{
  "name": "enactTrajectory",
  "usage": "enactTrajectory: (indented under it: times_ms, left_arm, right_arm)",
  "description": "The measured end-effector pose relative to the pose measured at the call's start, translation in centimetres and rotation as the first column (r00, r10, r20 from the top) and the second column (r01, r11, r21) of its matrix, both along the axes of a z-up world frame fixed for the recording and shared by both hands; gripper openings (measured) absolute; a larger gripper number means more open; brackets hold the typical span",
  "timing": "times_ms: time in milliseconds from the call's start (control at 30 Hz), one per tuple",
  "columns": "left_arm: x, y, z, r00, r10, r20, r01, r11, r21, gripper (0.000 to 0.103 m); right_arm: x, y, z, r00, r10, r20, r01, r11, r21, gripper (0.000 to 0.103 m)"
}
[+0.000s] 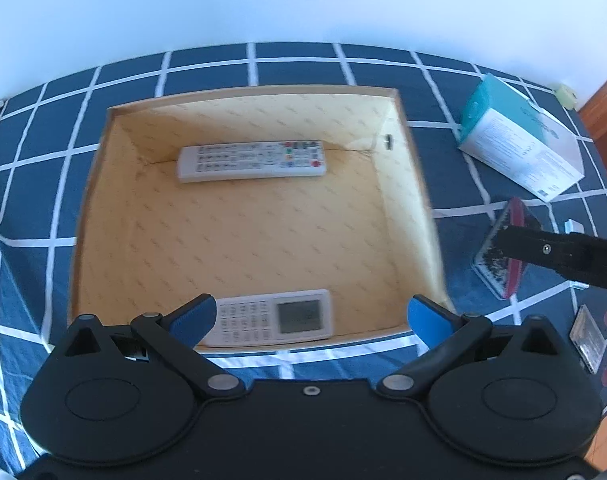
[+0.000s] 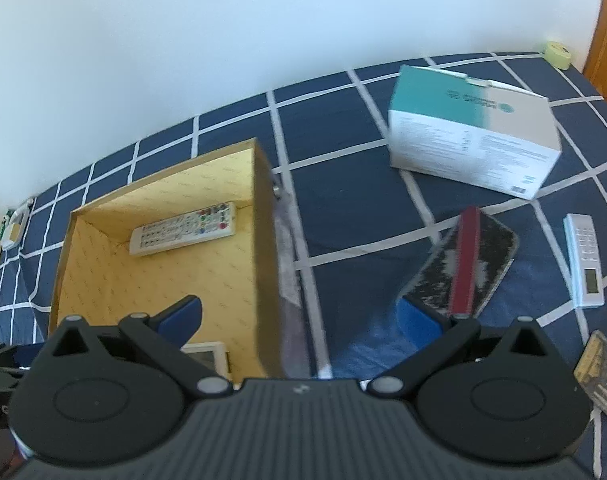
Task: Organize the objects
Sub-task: 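Move the right tool toward the teal-and-white MASK box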
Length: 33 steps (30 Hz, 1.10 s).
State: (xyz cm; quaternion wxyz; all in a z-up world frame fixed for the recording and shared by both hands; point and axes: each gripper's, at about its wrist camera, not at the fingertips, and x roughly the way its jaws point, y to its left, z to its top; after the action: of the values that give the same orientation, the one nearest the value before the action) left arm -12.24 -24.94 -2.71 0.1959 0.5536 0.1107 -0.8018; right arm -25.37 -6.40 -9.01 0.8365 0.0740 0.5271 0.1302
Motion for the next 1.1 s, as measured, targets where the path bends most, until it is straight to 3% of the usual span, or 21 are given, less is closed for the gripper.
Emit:
enactTrajectory:
  times_ms: [667,1100]
  left_arm:
    - [-6.9,12.9,-0.2,0.998,-0.051,-0.026,0.050,0.998,-0.027,0.103]
    - [-11.6,15.8,0.2,0.995,-0.097,-0.032,0.095,0.994,-0.056,0.103]
  right_arm:
    - [2.9,-15.8,1.9,0.998,-0.065,0.015,0.065,0.998,0.004,0.103]
    - [5.1,-22.9,2.2,0.987,-0.161,0.004,0.160,0.986,0.040,0.103]
